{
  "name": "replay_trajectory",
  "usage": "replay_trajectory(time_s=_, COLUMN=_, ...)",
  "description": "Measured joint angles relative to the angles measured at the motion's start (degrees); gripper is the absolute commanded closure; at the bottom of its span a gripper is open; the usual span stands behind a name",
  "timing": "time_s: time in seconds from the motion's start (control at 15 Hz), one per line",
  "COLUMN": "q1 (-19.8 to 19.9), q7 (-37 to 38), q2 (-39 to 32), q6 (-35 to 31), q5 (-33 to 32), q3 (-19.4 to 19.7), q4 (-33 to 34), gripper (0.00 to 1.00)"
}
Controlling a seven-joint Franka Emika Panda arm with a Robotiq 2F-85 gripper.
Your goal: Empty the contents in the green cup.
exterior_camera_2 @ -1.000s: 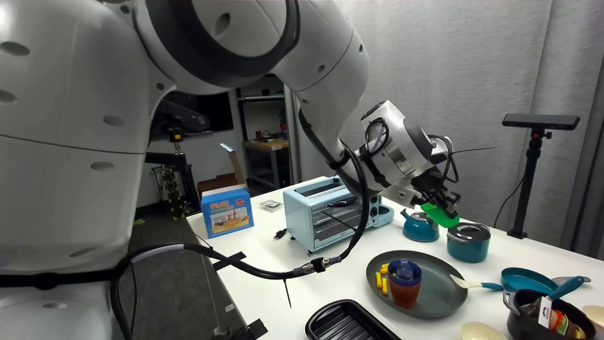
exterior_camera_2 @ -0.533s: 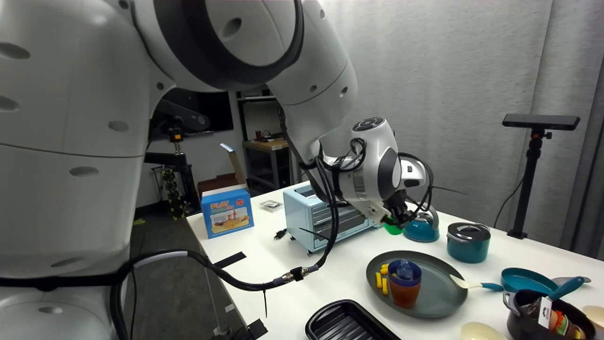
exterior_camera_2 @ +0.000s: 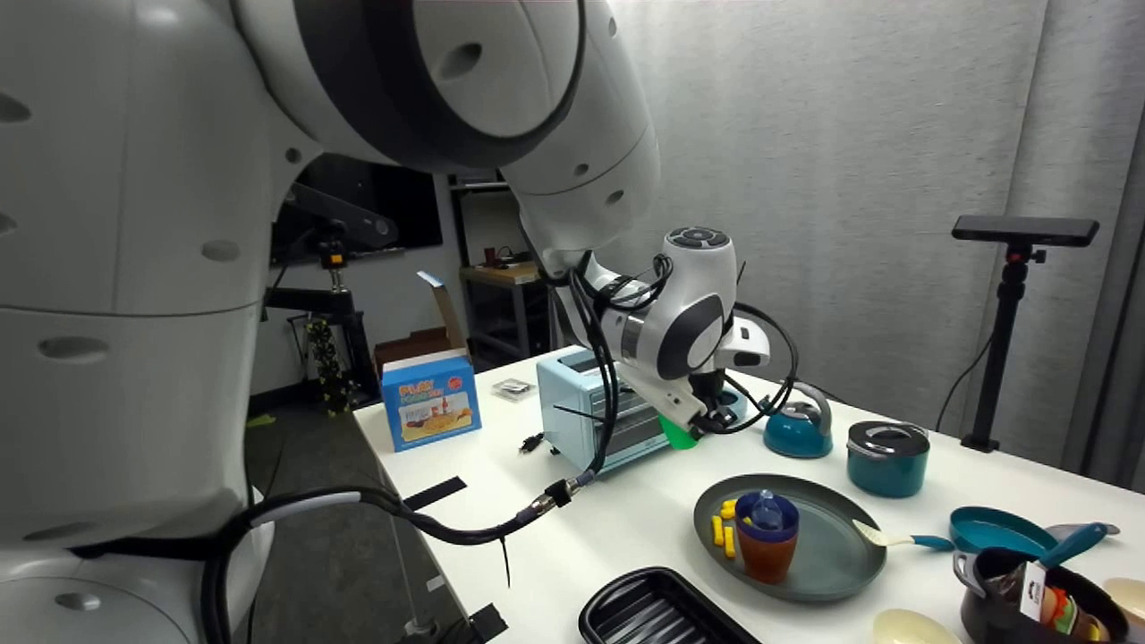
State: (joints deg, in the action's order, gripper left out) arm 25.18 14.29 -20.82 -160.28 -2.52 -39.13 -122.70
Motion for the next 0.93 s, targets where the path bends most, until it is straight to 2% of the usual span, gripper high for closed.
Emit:
replay_trajectory(time_s=0.13, q1=-2.11, q7=-7.40, q2=1.21, q6=2.80, q5=7.83, q3=2.73, q4=0.01, gripper=0.99)
replay_trajectory(time_s=0.33, q1=-6.47, q7=-14.00, q2=3.05, q6=9.22, q5=13.92, q3=8.65, q4=-0.13, gripper=0.99)
replay_trajectory(time_s=0.67, q1=-15.96, q7=-17.26, q2=4.06, q6=18.43, q5=14.88, q3=19.30, q4=-0.61, gripper=0.99)
replay_trajectory(time_s=0.93, q1=-21.84, q7=-17.39, q2=4.04, q6=22.34, q5=13.36, q3=24.19, q4=-0.69, gripper=0.99)
